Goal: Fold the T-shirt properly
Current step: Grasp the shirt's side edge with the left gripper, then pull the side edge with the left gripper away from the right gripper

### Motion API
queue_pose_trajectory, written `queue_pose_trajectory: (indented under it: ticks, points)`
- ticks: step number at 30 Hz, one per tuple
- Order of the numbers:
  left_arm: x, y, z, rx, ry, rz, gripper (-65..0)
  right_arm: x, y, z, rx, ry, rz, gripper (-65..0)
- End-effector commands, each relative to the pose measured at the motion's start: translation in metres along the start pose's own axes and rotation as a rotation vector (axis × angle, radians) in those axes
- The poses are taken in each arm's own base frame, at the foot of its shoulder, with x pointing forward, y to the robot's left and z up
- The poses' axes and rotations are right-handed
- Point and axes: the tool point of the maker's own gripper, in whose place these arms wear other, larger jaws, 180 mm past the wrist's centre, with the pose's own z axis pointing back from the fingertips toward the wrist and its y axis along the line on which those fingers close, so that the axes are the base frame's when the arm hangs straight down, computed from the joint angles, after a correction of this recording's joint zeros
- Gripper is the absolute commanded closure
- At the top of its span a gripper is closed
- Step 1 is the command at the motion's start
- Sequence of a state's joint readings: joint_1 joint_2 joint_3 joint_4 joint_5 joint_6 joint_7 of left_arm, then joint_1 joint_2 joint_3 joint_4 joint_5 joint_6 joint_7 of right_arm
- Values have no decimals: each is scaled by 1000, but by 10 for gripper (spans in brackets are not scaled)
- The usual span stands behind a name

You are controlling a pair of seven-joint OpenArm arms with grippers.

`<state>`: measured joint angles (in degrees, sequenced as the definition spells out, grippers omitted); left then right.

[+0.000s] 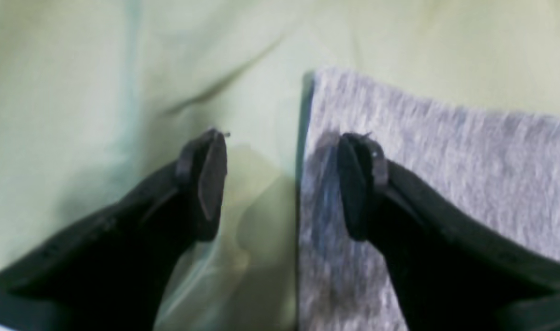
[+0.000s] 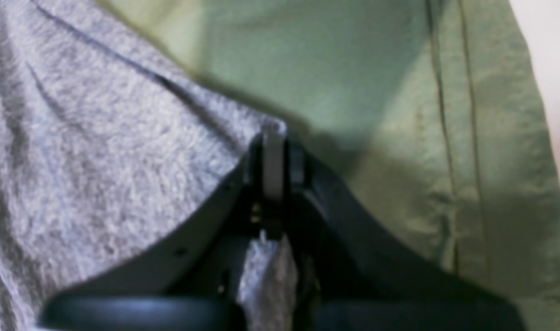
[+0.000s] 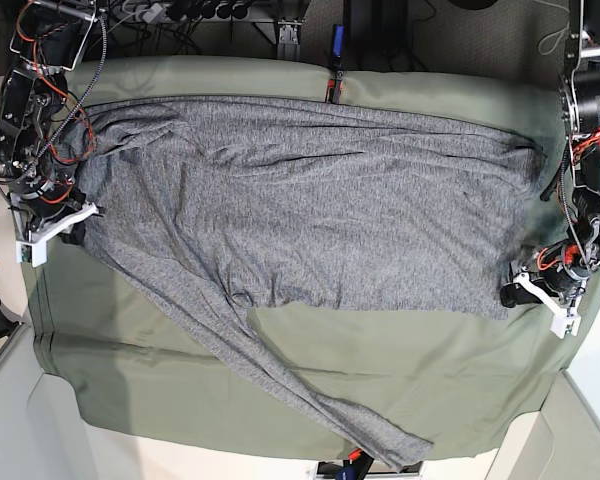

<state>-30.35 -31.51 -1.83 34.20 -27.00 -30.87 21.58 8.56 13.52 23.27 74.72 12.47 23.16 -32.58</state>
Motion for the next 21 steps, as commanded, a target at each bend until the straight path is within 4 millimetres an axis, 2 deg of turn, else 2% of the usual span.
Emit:
queue_pose_trajectory:
  ticks: [1,6,8,11,14,16,18,21]
  points:
    - [31,3,4,3,-75,-2,-404,22,-5,3,-5,-57,12,0]
    - [31,-9,-4,-15,-81,-2,-401,22,-4,3,-3,-58,10,0]
    - [29,-14,-7,-20,-76,-12,-363,22,-4,3,-4,-57,11,0]
    - [33,-15,-7,-19,-102,-32,-180,22,-4,3,-4,-58,11,0]
    - [42,-7,-3,-2,-135,-53,-17,22,-5,3,-4,-58,11,0]
    - [54,-5,6,-27,-161,-77,0,23,-5,3,-4,-59,12,0]
    - [68,-14,18,-115,-197,-125,0,23,-5,3,-5,-60,12,0]
    - [85,-6,35,-114,-231,-134,0,23,-9,5,-11,-58,17,0]
